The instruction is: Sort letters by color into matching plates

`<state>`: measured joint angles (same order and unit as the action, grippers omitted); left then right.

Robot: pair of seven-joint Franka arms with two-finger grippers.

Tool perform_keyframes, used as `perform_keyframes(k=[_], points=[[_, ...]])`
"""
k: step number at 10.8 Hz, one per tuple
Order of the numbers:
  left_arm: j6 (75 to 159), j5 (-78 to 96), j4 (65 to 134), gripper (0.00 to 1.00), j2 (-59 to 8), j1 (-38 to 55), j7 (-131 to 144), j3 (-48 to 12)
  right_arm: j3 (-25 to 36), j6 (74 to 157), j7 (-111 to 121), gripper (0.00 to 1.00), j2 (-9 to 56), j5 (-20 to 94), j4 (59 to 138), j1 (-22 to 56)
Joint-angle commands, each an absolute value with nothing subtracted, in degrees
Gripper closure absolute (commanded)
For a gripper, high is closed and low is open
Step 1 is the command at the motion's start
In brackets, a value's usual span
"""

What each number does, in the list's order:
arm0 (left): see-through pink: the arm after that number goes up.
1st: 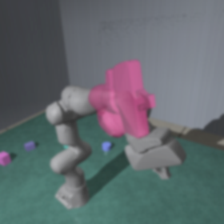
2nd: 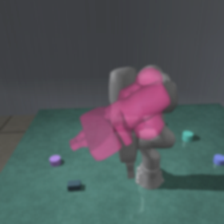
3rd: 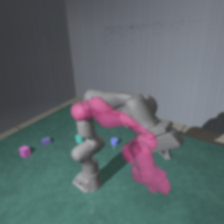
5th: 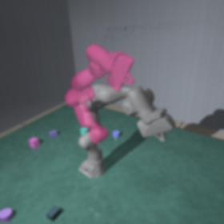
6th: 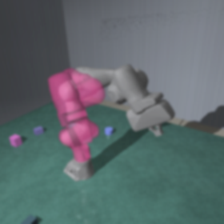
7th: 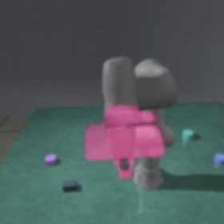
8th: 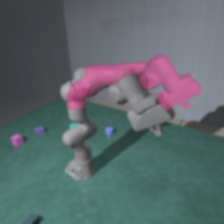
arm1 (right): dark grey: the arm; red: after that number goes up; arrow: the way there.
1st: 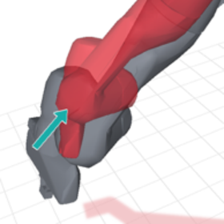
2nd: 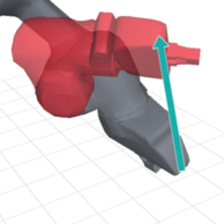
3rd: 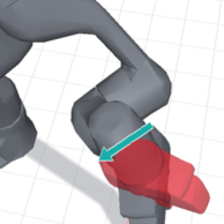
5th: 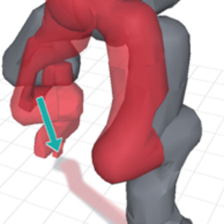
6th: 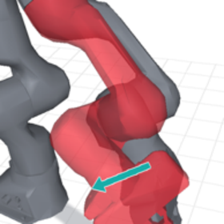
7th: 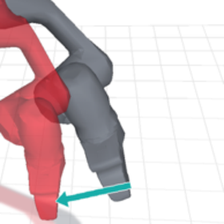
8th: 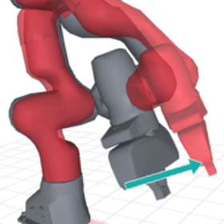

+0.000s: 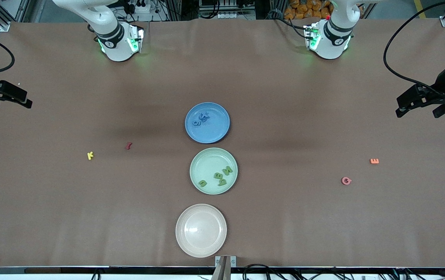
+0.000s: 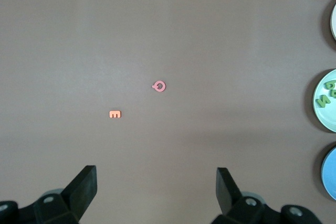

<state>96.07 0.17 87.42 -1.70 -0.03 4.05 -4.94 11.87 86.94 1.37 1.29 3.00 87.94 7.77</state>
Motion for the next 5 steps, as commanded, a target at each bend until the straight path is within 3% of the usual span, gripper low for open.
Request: perform_keyframes(k=[1, 5], points=[[95.5, 2.0, 87.3, 0.00, -1.7, 0.0, 2.3, -4.4, 11.1, 86.7, 1.7, 0.00, -0.3, 2.9, 88.0, 8.3], [95.6, 1.9, 87.3, 0.00, -1.7, 0.0, 2.3, -4.4, 7.9, 86.3, -0.5, 0.00, -1.0, -0.6, 87.9, 8.4]])
